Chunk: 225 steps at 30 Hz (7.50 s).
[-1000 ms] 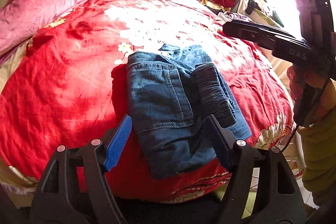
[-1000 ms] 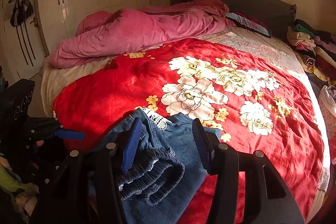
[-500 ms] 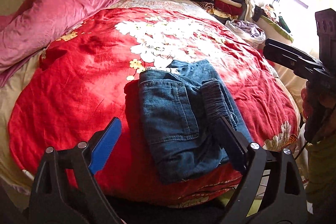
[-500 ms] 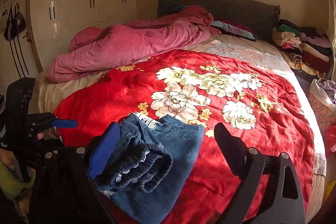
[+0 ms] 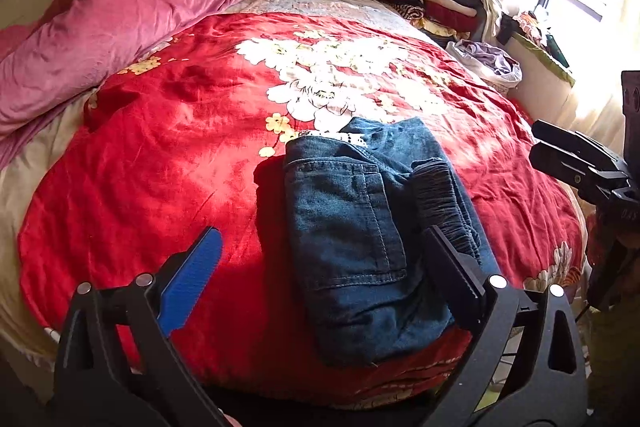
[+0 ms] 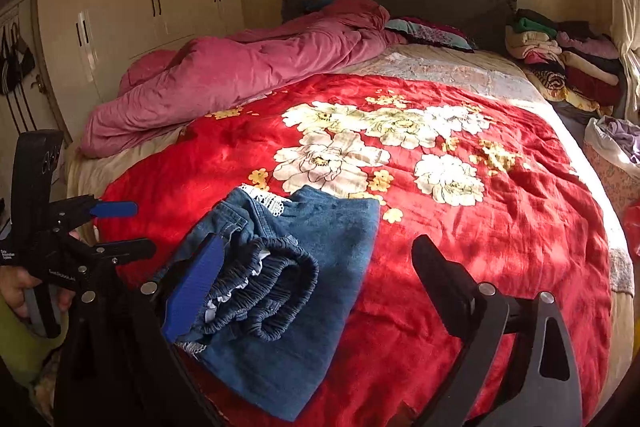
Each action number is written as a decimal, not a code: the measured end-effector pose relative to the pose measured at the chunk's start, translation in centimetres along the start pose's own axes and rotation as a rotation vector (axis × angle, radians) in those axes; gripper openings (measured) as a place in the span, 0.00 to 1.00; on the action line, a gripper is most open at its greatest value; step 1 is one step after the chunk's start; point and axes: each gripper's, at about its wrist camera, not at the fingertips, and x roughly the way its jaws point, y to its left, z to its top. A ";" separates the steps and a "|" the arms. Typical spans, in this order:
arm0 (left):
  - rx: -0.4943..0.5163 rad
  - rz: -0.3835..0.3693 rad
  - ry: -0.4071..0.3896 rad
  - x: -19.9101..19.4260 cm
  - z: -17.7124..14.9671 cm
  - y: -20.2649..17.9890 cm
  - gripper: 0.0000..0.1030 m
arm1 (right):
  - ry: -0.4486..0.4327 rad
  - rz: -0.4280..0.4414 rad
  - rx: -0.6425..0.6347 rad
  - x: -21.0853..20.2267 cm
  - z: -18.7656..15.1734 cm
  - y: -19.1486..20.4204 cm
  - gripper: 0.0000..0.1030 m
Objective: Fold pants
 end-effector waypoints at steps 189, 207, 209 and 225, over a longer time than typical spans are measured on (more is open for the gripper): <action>-0.069 0.071 0.005 0.6 -3.2 0.0 0.91 | 0.023 -0.116 0.120 1.6 -6.6 1.6 0.95; -0.070 0.086 0.009 0.7 -3.5 0.2 0.91 | 0.025 -0.110 0.113 1.7 -6.6 1.8 0.95; -0.072 0.092 0.011 0.7 -3.5 0.3 0.91 | 0.027 -0.110 0.113 1.7 -6.6 1.9 0.96; -0.073 0.103 0.018 0.6 -3.5 0.3 0.91 | 0.030 -0.113 0.110 1.6 -6.5 2.0 0.96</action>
